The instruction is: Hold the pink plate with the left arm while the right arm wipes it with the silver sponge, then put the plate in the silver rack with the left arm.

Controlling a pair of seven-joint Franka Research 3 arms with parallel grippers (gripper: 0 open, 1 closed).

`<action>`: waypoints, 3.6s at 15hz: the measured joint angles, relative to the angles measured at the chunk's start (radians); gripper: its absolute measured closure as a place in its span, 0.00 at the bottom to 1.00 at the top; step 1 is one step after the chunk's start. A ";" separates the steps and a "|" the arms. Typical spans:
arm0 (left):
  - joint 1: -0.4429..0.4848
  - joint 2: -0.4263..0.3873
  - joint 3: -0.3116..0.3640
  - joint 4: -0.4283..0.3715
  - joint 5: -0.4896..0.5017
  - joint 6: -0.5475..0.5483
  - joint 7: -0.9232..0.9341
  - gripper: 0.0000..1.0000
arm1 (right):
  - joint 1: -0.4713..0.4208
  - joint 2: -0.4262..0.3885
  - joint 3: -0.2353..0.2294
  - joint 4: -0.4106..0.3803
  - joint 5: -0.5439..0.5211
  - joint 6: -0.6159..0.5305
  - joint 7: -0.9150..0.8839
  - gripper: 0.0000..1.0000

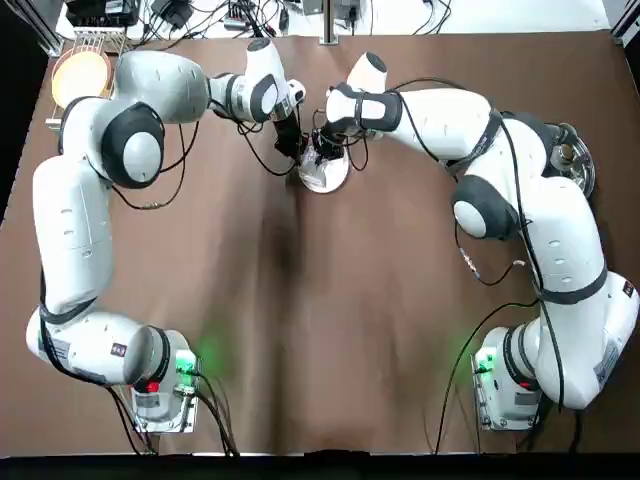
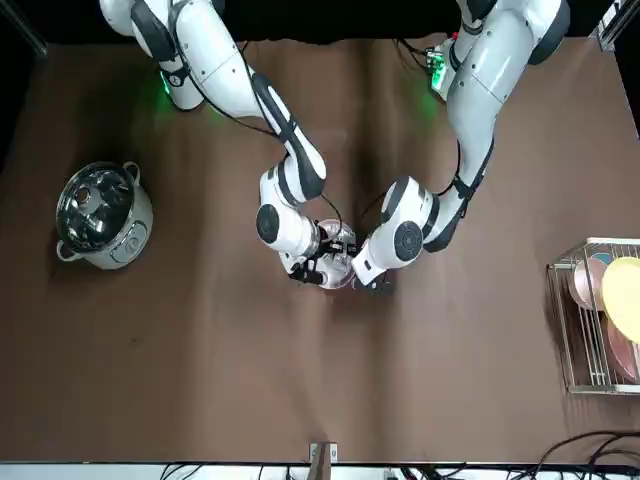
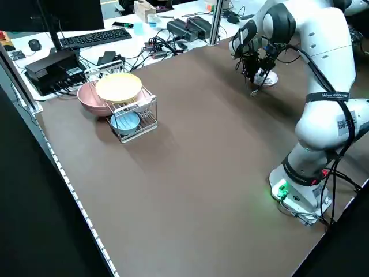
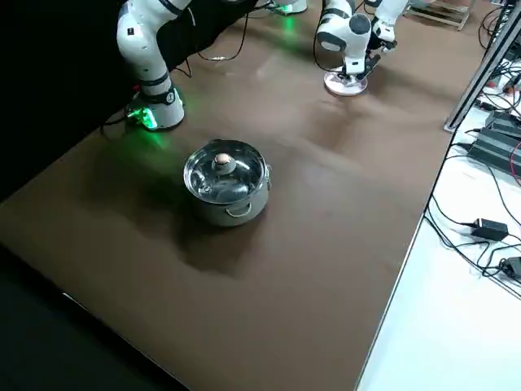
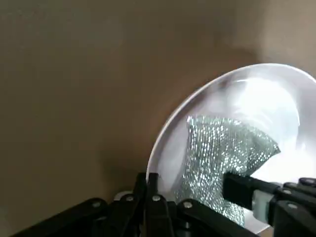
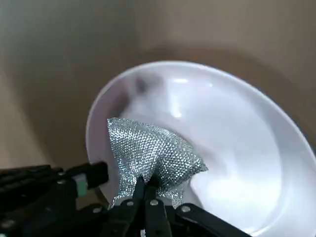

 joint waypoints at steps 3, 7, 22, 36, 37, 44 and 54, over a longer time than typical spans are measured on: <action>0.000 0.000 0.000 0.000 0.000 0.000 0.000 0.97 | -0.008 0.011 -0.009 0.017 0.000 0.005 0.000 0.99; 0.000 0.000 0.000 0.000 0.000 0.000 0.000 0.97 | -0.036 0.014 -0.017 0.022 0.000 0.005 -0.001 0.99; 0.000 0.000 0.000 0.000 0.000 0.001 0.000 0.97 | -0.038 0.015 -0.011 0.035 -0.070 -0.242 0.000 0.99; 0.000 0.000 0.000 0.000 0.000 0.001 -0.001 0.97 | -0.051 0.020 -0.015 0.031 -0.070 -0.054 0.010 0.99; 0.000 0.000 0.000 0.000 0.000 0.001 -0.001 0.97 | -0.060 0.020 -0.015 0.029 -0.071 -0.061 -0.002 0.99; 0.000 0.000 0.000 0.000 0.000 0.001 -0.001 0.97 | -0.053 0.015 -0.009 0.022 -0.101 -0.155 -0.031 0.99; 0.001 0.000 0.000 0.000 0.000 0.001 -0.001 0.97 | -0.035 0.015 -0.011 0.029 -0.100 -0.099 0.007 0.99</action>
